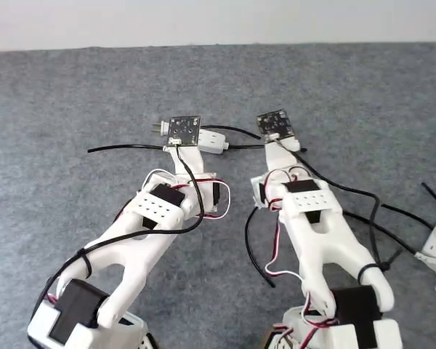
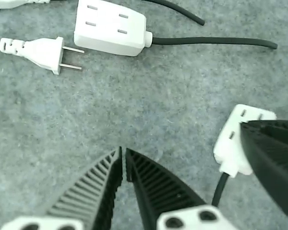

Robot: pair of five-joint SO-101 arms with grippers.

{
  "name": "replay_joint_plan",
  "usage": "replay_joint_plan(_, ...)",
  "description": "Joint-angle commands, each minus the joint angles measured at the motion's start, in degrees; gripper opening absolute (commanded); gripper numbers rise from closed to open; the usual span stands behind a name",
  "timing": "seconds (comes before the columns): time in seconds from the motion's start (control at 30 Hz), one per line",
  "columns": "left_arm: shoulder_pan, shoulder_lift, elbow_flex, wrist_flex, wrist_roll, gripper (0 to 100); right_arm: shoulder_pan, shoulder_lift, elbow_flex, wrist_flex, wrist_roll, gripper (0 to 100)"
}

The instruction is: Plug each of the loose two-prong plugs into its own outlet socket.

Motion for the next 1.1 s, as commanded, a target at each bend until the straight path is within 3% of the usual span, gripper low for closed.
replay_joint_plan(0.0, -0.26, -0.35, -3.82, -0.18, -0.53, 1, 2.68, -0.22, -3.69, 2.24, 0.62, 1.1)
replay_joint_plan(0.23, 0.62, -0.62, -4.18, 2.46, -1.05, 1, 6.29, -0.22, -3.52, 5.76, 0.70, 1.1)
replay_joint_plan(0.4, 4.57, -0.88, -4.18, 5.89, -10.29, 1, 6.29, 0.22, -3.60, 5.76, 0.79, 1.1)
replay_joint_plan(0.6, 7.03, -0.88, -4.09, 8.53, -11.25, 2, 5.93, 0.40, -3.52, 5.85, 2.64, 1.1)
replay_joint_plan(0.77, 12.31, -0.44, -3.74, 9.93, -18.73, 2, 6.20, -0.31, -3.43, 5.76, 2.64, 1.1)
replay_joint_plan(0.87, 13.71, -0.35, -3.65, 9.93, -18.46, 5, 6.29, -0.75, -3.43, 5.85, 2.64, 1.1)
replay_joint_plan(1.07, 14.95, -0.62, -3.21, 9.58, -10.20, 14, 6.37, -5.76, -0.70, 6.29, 2.55, 1.1)
